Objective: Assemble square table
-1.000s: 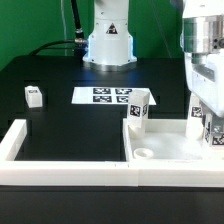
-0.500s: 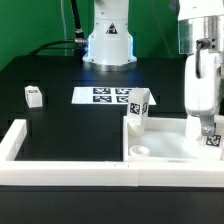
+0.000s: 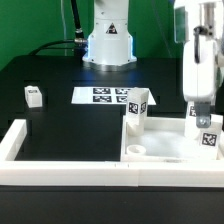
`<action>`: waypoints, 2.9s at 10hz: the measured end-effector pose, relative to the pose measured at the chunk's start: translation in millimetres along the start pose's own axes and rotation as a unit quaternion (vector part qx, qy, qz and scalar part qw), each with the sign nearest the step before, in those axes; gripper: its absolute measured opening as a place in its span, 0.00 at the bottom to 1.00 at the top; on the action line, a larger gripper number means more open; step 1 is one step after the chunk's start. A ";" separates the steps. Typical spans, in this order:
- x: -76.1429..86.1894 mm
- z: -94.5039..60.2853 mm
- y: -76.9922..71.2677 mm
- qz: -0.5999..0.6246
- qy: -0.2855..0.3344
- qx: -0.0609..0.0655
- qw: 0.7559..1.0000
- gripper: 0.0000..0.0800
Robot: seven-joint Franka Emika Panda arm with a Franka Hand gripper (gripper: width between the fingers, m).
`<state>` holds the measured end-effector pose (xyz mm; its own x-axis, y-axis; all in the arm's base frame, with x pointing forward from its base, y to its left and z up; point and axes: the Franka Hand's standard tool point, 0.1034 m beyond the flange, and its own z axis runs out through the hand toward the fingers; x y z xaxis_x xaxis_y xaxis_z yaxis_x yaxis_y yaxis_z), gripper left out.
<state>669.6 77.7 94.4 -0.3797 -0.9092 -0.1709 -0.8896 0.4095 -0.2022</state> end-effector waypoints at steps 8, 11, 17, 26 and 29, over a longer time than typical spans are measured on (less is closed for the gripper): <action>54.6 -33.6 -12.5 -0.065 0.006 0.015 0.998 0.81; 112.0 -60.8 -13.0 -0.173 0.006 0.032 0.984 0.81; 150.8 -70.2 -11.4 -0.391 0.021 0.027 0.920 0.81; 256.9 -50.4 31.3 -0.738 0.010 -0.041 0.673 0.81; 273.1 -42.8 48.1 -0.809 -0.019 -0.073 0.583 0.81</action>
Offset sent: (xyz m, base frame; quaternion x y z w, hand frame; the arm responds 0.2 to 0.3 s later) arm 0.0056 -0.0575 0.0345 0.0010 -0.0159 -0.0315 0.9994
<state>512.3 -154.2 79.3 0.9898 -0.0919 0.1089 -0.0875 -0.9952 -0.0444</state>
